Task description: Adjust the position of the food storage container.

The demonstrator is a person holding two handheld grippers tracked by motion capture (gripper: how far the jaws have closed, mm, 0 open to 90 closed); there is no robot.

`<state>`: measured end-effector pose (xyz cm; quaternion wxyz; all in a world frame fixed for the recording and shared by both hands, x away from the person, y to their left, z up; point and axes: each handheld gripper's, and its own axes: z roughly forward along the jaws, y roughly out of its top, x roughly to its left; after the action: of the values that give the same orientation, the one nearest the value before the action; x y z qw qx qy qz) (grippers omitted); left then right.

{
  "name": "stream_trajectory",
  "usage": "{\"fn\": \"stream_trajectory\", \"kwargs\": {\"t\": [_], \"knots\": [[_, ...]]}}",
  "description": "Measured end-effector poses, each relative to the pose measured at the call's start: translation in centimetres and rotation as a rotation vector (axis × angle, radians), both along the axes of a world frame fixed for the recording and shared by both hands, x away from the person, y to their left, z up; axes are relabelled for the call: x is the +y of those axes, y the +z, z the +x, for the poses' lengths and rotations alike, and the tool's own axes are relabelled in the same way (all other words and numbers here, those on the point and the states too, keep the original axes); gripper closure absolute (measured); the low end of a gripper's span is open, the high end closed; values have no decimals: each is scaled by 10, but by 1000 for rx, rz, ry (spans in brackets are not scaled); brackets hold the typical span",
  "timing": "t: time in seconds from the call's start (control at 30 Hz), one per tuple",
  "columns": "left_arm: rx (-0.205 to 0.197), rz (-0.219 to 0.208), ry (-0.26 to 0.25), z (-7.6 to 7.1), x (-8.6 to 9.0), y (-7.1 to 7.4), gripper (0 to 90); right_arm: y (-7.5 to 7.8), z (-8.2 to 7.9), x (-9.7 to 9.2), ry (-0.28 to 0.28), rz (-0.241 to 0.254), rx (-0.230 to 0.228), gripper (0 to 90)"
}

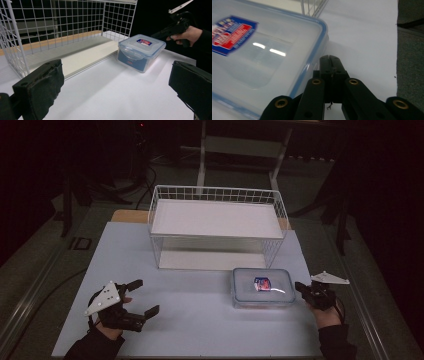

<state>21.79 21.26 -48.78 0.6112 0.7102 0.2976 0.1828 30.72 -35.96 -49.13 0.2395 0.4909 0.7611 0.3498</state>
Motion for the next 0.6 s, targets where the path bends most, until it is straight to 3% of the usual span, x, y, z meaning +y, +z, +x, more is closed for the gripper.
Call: {"fn": "stream_trajectory", "kwargs": {"t": [0.33, 0.47, 0.6], "knots": [[4, 5, -2, 1, 0, -1, 0, -5, 2, 4, 5, 2, 16, 900], [3, 13, -7, 0, -2, 0, 0, -7, 1, 4, 3, 30, 22, 900], [5, 11, -6, 0, -3, -1, 0, -8, -2, 16, 38, 19, 31, 900]]}}
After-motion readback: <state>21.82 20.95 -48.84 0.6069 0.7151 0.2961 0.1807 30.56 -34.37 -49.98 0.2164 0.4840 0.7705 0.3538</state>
